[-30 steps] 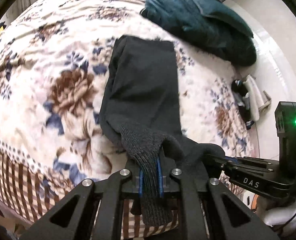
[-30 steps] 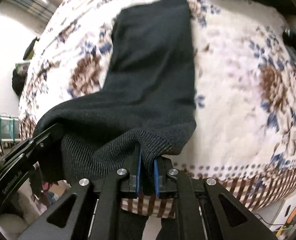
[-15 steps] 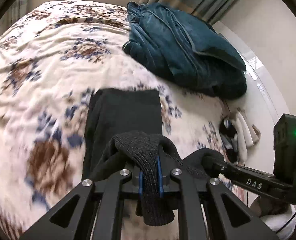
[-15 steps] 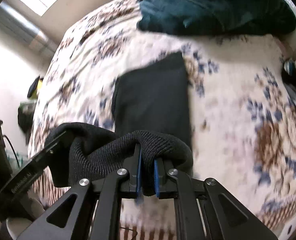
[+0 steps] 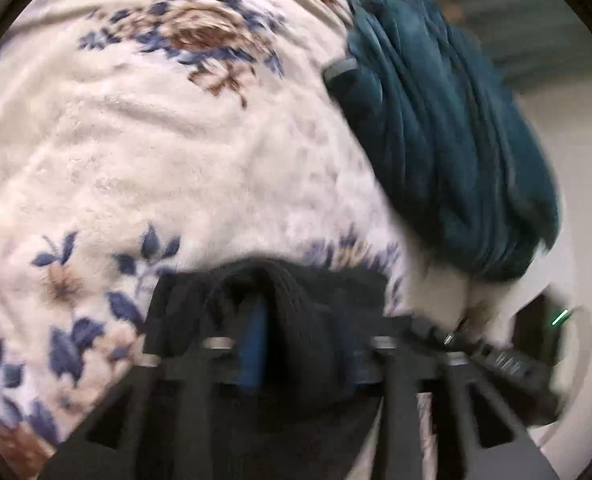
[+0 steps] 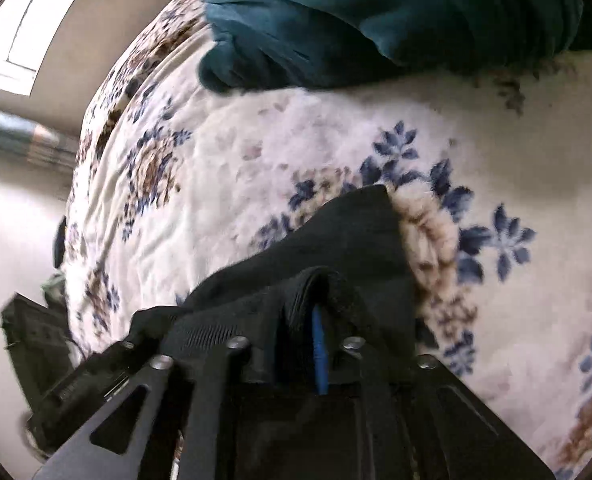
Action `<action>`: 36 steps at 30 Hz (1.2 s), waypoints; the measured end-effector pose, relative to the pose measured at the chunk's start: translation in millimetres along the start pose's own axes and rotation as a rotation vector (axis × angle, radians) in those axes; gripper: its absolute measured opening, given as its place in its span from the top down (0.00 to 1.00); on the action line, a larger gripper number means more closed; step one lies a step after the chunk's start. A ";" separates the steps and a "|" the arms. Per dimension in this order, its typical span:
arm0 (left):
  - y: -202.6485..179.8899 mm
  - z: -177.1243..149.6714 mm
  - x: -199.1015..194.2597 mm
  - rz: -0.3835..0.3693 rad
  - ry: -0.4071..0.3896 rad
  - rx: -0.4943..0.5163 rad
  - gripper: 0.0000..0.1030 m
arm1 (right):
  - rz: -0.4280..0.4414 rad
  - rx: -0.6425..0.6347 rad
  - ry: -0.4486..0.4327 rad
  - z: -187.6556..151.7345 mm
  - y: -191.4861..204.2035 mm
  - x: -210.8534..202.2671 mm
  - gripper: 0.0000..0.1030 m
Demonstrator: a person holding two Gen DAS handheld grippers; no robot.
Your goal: Fold small clothes
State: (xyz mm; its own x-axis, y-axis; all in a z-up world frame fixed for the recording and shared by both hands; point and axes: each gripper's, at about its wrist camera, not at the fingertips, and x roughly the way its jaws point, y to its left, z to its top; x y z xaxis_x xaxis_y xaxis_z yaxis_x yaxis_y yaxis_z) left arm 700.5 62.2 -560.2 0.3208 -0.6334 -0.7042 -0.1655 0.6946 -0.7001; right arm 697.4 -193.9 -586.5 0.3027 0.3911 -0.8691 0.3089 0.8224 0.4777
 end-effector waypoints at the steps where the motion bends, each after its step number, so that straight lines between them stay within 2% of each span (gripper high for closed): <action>1: 7.7 3.7 -6.9 -0.071 -0.027 -0.042 0.40 | 0.011 0.013 -0.027 0.2 -7.5 -4.2 0.52; 3: 17.0 9.5 -17.9 -0.128 -0.057 -0.088 0.36 | 0.041 0.036 -0.070 -3.4 -22.1 -15.0 0.49; 5: 23.0 11.1 -25.6 -0.130 -0.066 -0.098 0.36 | 0.028 0.045 -0.085 -7.9 -31.5 -19.9 0.46; 6: 22.1 10.8 -28.2 -0.096 -0.066 -0.078 0.36 | 0.014 0.041 -0.077 -10.1 -35.2 -19.7 0.46; 8: 12.2 7.1 -24.5 -0.011 -0.046 0.028 0.36 | -0.005 0.029 -0.040 -12.4 -38.3 -11.4 0.46; 11: -8.2 -2.6 1.8 0.142 0.045 0.216 0.36 | -0.030 -0.018 0.011 -9.5 -35.6 12.6 0.46; 12: -15.4 -5.8 16.2 0.217 0.080 0.284 0.36 | -0.044 -0.039 0.022 -6.8 -32.7 23.3 0.46; 13: -19.0 -7.4 26.4 0.247 0.102 0.331 0.37 | -0.037 -0.058 0.036 -4.5 -29.8 32.3 0.46; 14: -23.0 -8.5 37.7 0.287 0.114 0.383 0.46 | -0.034 -0.076 0.053 -2.2 -25.5 43.8 0.53; 15: -24.8 -8.4 41.2 0.297 0.093 0.419 0.66 | -0.029 -0.083 0.045 -2.2 -23.2 46.3 0.70; 16: -24.5 -6.1 40.2 0.291 0.076 0.433 0.91 | -0.040 -0.084 0.034 -1.8 -20.9 47.4 0.91; 19: -12.0 1.3 20.4 0.258 0.019 0.376 0.91 | -0.067 -0.056 -0.036 -1.6 -21.1 33.3 0.92; 21: 6.8 5.3 16.8 0.232 0.029 0.308 0.91 | -0.102 -0.047 -0.057 0.1 -23.6 32.0 0.92; 23: 25.2 9.6 28.3 0.222 0.075 0.240 0.91 | -0.160 -0.042 -0.038 2.3 -23.5 45.4 0.92; 25: 40.8 16.0 37.7 0.202 0.111 0.164 0.87 | -0.197 -0.027 0.039 9.2 -27.8 68.9 0.92; 27: 54.6 22.1 35.3 0.122 0.137 0.050 0.85 | -0.141 0.052 0.082 16.6 -37.8 72.0 0.87; 28: 57.6 24.4 31.1 0.084 0.143 0.009 0.79 | -0.104 0.097 0.087 18.9 -43.0 67.1 0.81; 29: 59.1 25.3 22.1 0.065 0.130 -0.012 0.69 | -0.063 0.125 0.066 20.6 -46.5 59.1 0.75; 30: 57.7 26.5 15.8 0.063 0.113 -0.003 0.63 | -0.029 0.129 0.043 22.3 -47.7 53.2 0.71; 31: 52.6 27.7 9.8 0.060 0.097 0.023 0.50 | -0.007 0.111 0.024 25.1 -46.4 48.7 0.61; 32: 44.8 28.6 7.6 0.071 0.093 0.078 0.47 | -0.013 0.083 0.016 29.0 -42.7 49.2 0.57; 35: 21.5 32.5 28.5 0.159 0.128 0.240 0.49 | -0.064 -0.022 0.059 39.9 -26.0 69.3 0.59; 36: 12.6 31.3 35.5 0.206 0.134 0.309 0.52 | -0.083 -0.059 0.052 41.1 -19.7 73.0 0.67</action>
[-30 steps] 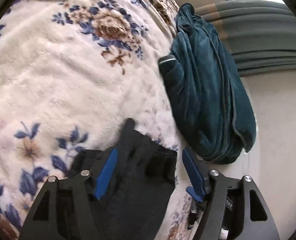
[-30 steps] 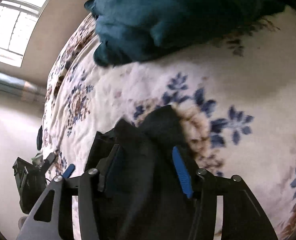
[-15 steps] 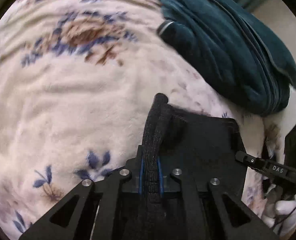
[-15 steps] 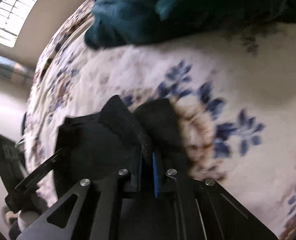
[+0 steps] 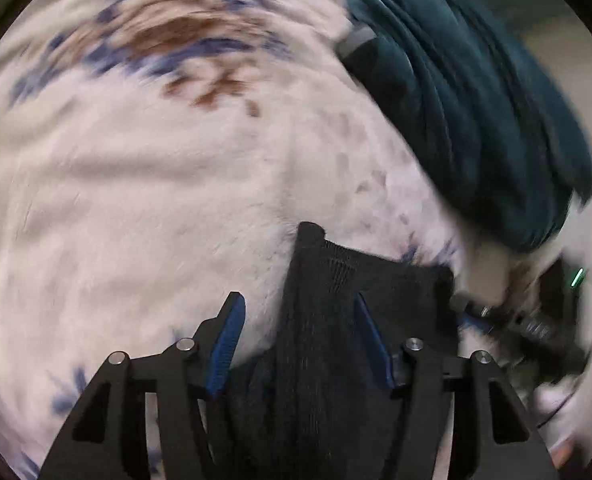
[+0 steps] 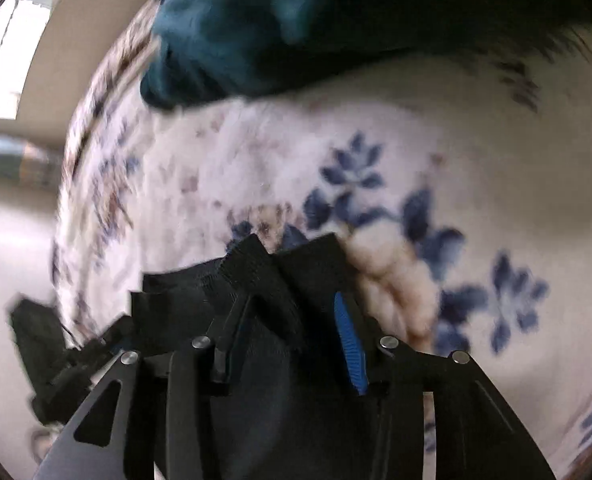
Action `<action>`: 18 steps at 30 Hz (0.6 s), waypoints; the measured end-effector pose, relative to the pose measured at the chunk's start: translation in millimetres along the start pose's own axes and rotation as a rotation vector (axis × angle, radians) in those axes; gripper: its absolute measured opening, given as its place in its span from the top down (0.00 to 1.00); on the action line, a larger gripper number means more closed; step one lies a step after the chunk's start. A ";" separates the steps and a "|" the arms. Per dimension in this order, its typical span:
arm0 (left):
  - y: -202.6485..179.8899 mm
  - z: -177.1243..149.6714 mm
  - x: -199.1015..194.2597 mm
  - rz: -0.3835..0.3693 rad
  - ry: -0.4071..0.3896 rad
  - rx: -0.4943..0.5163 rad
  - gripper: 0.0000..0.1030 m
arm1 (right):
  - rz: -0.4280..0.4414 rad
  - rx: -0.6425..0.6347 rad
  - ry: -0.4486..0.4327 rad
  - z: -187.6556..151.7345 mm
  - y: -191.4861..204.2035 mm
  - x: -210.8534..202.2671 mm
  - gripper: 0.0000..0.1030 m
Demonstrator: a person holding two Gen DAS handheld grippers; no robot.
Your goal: Fold small clothes
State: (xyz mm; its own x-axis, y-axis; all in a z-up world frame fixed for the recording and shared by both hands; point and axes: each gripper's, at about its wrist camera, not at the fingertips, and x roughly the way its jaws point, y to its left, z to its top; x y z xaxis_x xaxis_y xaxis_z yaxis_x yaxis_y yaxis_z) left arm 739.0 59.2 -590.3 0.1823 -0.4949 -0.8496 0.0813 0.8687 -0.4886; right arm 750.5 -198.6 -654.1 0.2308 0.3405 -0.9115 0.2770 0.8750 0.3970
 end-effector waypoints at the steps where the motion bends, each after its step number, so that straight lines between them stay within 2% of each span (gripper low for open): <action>1: -5.8 2.6 3.0 0.025 -0.008 0.049 0.85 | -0.032 -0.032 -0.021 1.8 7.1 -0.6 0.94; 2: -12.7 3.8 5.2 0.059 -0.003 0.098 0.92 | -0.062 -0.044 -0.032 5.3 13.7 -2.9 0.94; 4: -14.6 2.8 -0.7 0.103 -0.028 0.128 0.92 | -0.085 -0.025 -0.069 6.8 12.7 -11.7 0.95; 6: 1.7 2.7 2.6 0.109 0.007 0.076 0.91 | -0.121 0.001 -0.081 8.0 8.0 -10.5 0.97; 8: 15.7 1.5 1.7 0.072 0.022 -0.010 0.88 | -0.079 0.028 -0.007 11.0 1.0 -1.3 0.95; 10: 18.7 -1.3 -14.3 0.029 0.012 -0.056 0.85 | -0.052 0.053 0.018 6.6 -3.4 -12.3 0.86; 11: 19.4 -2.3 -25.3 0.006 -0.002 -0.075 0.77 | -0.024 0.050 0.003 0.6 -5.3 -24.2 0.77; 12: 19.4 -6.5 -38.6 -0.022 -0.023 -0.089 0.75 | -0.012 0.040 -0.001 -5.6 -6.5 -32.2 0.70; 13: 19.2 -11.3 -47.6 -0.048 -0.037 -0.097 0.69 | 0.001 0.031 -0.003 -15.2 -8.7 -40.8 0.59; 14: 17.7 -16.4 -54.0 -0.069 -0.040 -0.105 0.54 | 0.009 0.026 0.000 -23.7 -10.4 -44.1 0.52; 15: 15.0 -22.8 -53.9 -0.067 -0.020 -0.104 0.46 | 0.016 0.024 0.015 -34.7 -14.0 -44.6 0.50; 16: 11.7 -26.9 -47.9 -0.063 0.001 -0.096 0.44 | 0.016 0.022 0.042 -42.2 -14.4 -39.8 0.47; 18: 4.0 -39.8 -31.6 -0.018 0.048 -0.046 0.47 | 0.018 0.029 0.111 -59.9 -21.6 -25.2 0.47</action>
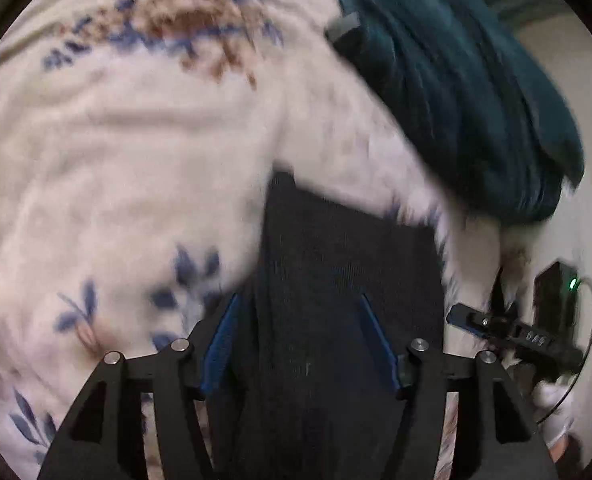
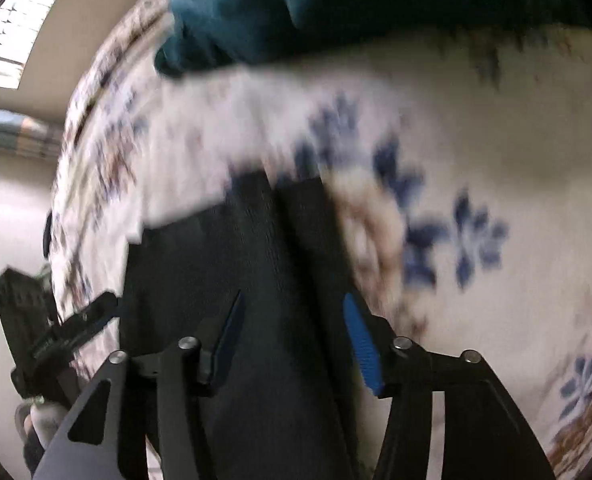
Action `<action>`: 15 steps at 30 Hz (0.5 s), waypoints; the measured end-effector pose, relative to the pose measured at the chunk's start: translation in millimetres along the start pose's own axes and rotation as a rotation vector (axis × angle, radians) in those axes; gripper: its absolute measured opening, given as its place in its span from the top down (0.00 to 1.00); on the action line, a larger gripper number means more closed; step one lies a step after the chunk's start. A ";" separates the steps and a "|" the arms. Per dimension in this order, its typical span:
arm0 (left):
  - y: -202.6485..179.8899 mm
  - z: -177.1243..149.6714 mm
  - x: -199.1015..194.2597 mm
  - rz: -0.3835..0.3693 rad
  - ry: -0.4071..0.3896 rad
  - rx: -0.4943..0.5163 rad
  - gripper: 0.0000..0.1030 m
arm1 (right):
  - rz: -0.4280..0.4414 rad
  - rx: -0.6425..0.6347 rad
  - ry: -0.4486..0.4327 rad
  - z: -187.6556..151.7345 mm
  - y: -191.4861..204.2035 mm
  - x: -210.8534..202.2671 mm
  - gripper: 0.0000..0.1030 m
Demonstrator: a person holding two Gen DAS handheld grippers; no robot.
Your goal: Fold small clothes
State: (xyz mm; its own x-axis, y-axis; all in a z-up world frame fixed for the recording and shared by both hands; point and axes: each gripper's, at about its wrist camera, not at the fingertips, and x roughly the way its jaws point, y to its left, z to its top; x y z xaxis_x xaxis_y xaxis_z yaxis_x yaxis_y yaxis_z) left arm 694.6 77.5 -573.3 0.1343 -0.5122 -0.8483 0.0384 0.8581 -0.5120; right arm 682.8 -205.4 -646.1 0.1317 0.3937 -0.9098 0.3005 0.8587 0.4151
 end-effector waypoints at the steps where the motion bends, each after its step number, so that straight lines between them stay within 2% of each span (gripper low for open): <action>1: -4.2 -7.7 3.2 0.036 -0.014 0.025 0.80 | 0.003 0.010 0.027 -7.0 -4.2 8.3 0.48; 2: -5.8 -11.9 4.3 0.044 -0.027 0.035 0.85 | 0.014 0.030 0.031 -15.4 -9.2 10.8 0.67; 3: -5.0 -13.3 0.9 0.043 -0.053 0.028 0.86 | 0.018 0.047 0.004 -22.3 -10.9 10.6 0.79; 5: -4.7 -19.3 -14.8 0.043 -0.110 0.014 0.88 | 0.025 0.051 -0.046 -30.9 -8.0 -0.2 0.85; 8: 2.0 -30.9 -25.9 0.059 -0.141 0.002 0.89 | -0.006 0.039 -0.099 -37.1 1.8 -15.3 0.88; 9: 6.2 -30.4 -21.0 0.061 -0.129 -0.010 0.88 | -0.012 0.051 -0.103 -35.9 1.6 -15.1 0.88; 12: 20.1 -20.4 6.9 0.059 -0.064 -0.038 0.86 | -0.107 0.062 -0.074 -24.2 -6.3 3.0 0.88; 14: 20.3 -12.0 10.9 0.035 -0.043 -0.070 0.83 | -0.081 0.088 -0.015 -16.0 -15.3 11.5 0.86; 15: 18.5 -11.6 6.1 0.030 -0.035 -0.065 0.80 | -0.051 0.103 -0.013 -14.7 -17.7 8.6 0.82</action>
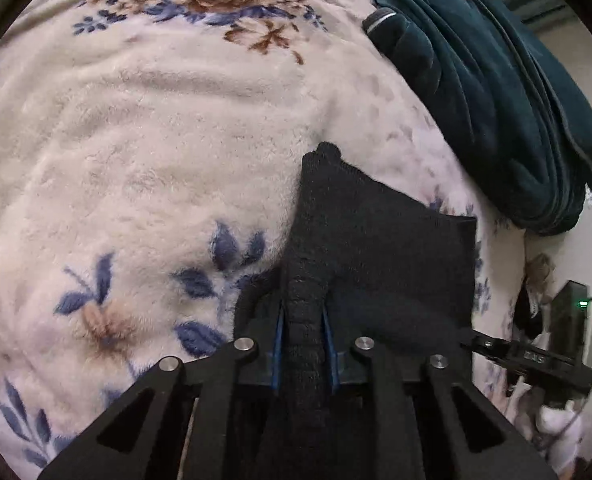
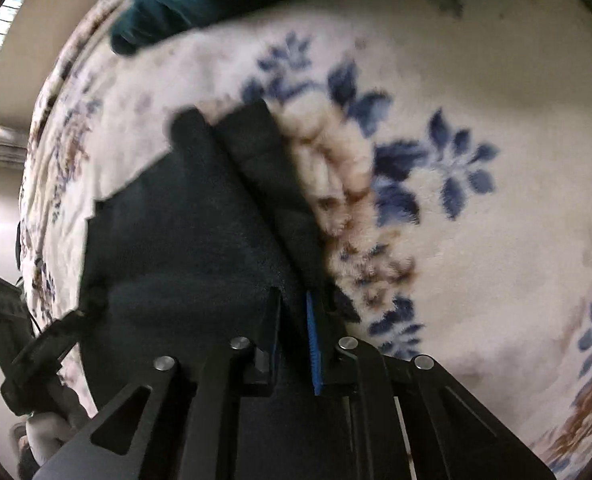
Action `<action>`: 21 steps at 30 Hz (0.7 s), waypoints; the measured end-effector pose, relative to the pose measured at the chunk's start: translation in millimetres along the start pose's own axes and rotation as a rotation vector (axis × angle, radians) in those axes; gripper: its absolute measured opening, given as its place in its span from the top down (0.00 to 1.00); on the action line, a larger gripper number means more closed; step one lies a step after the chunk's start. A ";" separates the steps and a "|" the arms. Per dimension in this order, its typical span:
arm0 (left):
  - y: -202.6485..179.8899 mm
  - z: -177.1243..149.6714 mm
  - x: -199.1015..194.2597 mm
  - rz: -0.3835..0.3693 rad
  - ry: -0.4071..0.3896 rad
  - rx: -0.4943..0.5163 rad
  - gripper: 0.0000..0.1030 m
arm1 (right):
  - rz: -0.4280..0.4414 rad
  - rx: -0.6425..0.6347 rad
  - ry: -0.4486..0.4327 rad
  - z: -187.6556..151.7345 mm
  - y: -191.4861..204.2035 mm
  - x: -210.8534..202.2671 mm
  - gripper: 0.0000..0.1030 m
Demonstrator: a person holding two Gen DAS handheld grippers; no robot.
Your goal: Fold small clothes
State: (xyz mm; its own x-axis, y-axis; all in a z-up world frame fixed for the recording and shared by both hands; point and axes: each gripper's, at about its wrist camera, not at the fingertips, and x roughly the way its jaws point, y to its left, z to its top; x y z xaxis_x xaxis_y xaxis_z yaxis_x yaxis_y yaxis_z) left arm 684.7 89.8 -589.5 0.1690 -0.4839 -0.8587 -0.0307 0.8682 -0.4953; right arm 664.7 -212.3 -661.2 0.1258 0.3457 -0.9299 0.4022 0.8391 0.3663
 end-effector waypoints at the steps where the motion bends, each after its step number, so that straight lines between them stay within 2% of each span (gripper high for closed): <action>1: -2.0 -1.4 -6.6 -0.004 0.000 0.008 0.73 | 0.035 0.006 -0.002 -0.4 -2.7 -5.4 0.74; 2: -4.5 -6.0 -19.7 0.010 -0.022 0.017 0.63 | 0.070 -0.008 -0.013 -3.4 -5.6 -16.4 0.63; 3: -5.2 -12.9 -33.2 0.006 -0.046 0.021 0.58 | 0.079 -0.023 -0.020 -6.0 -8.8 -24.2 0.57; 5: -4.0 -32.5 -57.5 -0.032 -0.093 0.007 0.29 | 0.126 -0.054 -0.017 -16.8 -16.5 -38.7 0.37; 6: -1.2 -46.5 -69.1 -0.060 -0.110 -0.015 0.25 | 0.145 -0.059 -0.005 -24.9 -21.9 -44.4 0.33; 8: 6.6 -77.9 -85.2 -0.149 -0.130 -0.090 0.24 | 0.164 -0.076 0.026 -44.3 -32.6 -51.8 0.21; 10: 16.0 -120.6 -92.7 -0.218 -0.143 -0.204 0.24 | 0.162 -0.089 0.050 -63.2 -41.6 -55.6 0.20; 14: 22.5 -193.4 -89.3 -0.277 -0.146 -0.404 0.24 | 0.183 -0.049 0.089 -102.2 -65.1 -57.8 0.05; 17: 21.9 -235.2 -84.0 -0.314 -0.179 -0.528 0.23 | 0.212 0.009 0.105 -120.0 -81.0 -58.4 0.05; 19: 18.8 -248.4 -68.8 -0.355 -0.169 -0.603 0.23 | 0.248 0.031 0.106 -128.7 -90.8 -61.9 0.05; 21: 11.9 -250.6 -55.1 -0.382 -0.169 -0.637 0.24 | 0.241 0.048 0.092 -130.0 -100.4 -65.1 0.05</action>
State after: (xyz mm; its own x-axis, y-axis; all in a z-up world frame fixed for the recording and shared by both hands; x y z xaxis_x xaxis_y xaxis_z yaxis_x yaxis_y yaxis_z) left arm 428.2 99.3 -581.1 0.4294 -0.6700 -0.6056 -0.4937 0.3873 -0.7786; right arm 498.2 -264.5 -633.1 0.1410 0.5718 -0.8082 0.4131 0.7079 0.5729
